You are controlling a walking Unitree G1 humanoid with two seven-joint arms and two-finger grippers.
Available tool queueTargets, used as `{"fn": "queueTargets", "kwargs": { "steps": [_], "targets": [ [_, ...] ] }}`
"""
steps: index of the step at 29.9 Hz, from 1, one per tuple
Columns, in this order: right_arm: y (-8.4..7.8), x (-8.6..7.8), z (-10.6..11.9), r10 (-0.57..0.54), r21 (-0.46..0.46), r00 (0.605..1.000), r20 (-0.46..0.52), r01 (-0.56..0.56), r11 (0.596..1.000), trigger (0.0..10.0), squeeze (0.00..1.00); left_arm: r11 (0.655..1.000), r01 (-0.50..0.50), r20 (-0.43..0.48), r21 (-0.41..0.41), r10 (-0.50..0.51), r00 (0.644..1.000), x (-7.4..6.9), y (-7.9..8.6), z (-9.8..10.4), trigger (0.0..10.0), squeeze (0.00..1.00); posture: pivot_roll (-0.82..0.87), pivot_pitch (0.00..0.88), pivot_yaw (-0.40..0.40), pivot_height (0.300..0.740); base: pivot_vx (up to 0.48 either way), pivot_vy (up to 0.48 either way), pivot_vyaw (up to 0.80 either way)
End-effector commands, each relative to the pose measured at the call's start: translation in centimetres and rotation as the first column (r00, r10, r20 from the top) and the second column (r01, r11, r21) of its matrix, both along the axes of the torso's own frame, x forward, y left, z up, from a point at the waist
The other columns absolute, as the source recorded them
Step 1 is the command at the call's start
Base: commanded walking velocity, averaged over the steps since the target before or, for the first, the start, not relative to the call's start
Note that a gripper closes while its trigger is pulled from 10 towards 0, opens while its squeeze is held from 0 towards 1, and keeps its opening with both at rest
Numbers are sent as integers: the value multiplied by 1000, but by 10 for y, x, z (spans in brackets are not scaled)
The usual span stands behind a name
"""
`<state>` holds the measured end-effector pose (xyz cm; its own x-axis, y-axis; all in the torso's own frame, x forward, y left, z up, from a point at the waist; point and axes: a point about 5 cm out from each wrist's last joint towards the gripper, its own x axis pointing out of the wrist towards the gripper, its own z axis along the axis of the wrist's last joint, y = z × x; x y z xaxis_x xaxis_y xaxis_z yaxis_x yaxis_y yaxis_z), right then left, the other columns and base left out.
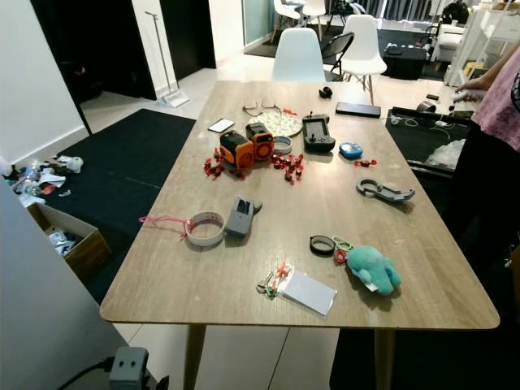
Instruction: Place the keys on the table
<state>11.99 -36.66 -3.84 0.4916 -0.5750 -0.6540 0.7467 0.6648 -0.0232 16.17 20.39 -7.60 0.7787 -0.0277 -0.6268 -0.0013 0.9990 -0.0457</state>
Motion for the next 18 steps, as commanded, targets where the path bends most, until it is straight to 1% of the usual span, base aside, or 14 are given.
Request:
{"fn": "queueTargets", "kwargs": {
  "steps": [1,2,3,5,6,7,8,9,10,11,13,14,16,18],
  "targets": [
    [-6,-1,4,12,-20,1000,-11,-12,1000,10000,0,1000,-12,-15,6,12,1000,-4,3,-1,10000,0,50,61,-14,740,0,0,0],
    [45,-3,-28,316,77,932,-180,-307,949,10000,0,1000,-13,-23,6,13,1000,-4,3,-2,10000,0,55,61,-15,740,0,0,0],
    [66,-3,-38,450,112,862,-232,-435,893,10000,0,1000,-13,-28,6,13,1000,-4,3,-3,10000,0,57,57,-14,740,0,0,0],
    [66,-3,-38,450,112,862,-232,-435,893,10000,0,1000,-13,-28,6,13,1000,-4,3,-3,10000,0,57,57,-14,740,0,0,0],
    [82,-3,-44,556,138,790,-260,-539,831,10000,0,1000,-13,-31,5,13,999,-4,2,-3,10000,0,57,57,-13,740,0,0,0],
    [82,-3,-44,556,138,790,-260,-539,831,10000,0,1000,-13,-31,5,13,999,-4,2,-3,10000,0,57,57,-13,740,0,0,0],
    [97,-2,-49,608,169,751,-256,-584,794,10000,0,1000,-10,-40,5,10,999,-5,1,-4,10000,0,58,53,-8,740,0,0,0],
    [110,-1,-53,636,191,730,-250,-607,771,10000,0,1000,-5,-48,4,5,999,-5,1,-4,10000,0,55,50,-3,740,0,0,0],
    [110,-1,-53,636,191,730,-250,-607,771,10000,0,1000,-5,-48,4,5,999,-5,1,-4,10000,0,55,50,-3,740,0,0,0],
    [117,0,-55,649,204,720,-244,-616,761,10000,0,1000,-1,-54,4,1,999,-6,1,-5,10000,0,51,49,-1,740,0,0,0],
    [117,0,-55,649,204,720,-244,-616,761,10000,0,1000,-1,-54,4,1,999,-6,1,-5,10000,0,51,49,-1,740,0,0,0],
    [125,1,-57,656,218,716,-238,-619,755,10000,0,1000,4,-62,3,-3,998,-7,1,-6,10000,0,50,45,0,740,0,0,0],
    [125,1,-57,656,218,716,-238,-619,755,10000,0,1000,4,-62,3,-3,998,-7,1,-6,10000,0,50,45,0,740,0,0,0],
    [132,2,-59,656,228,719,-231,-616,755,10000,0,1000,8,-69,1,-7,998,-7,1,-6,10000,0,50,47,3,740,0,0,0]
  ]
}}
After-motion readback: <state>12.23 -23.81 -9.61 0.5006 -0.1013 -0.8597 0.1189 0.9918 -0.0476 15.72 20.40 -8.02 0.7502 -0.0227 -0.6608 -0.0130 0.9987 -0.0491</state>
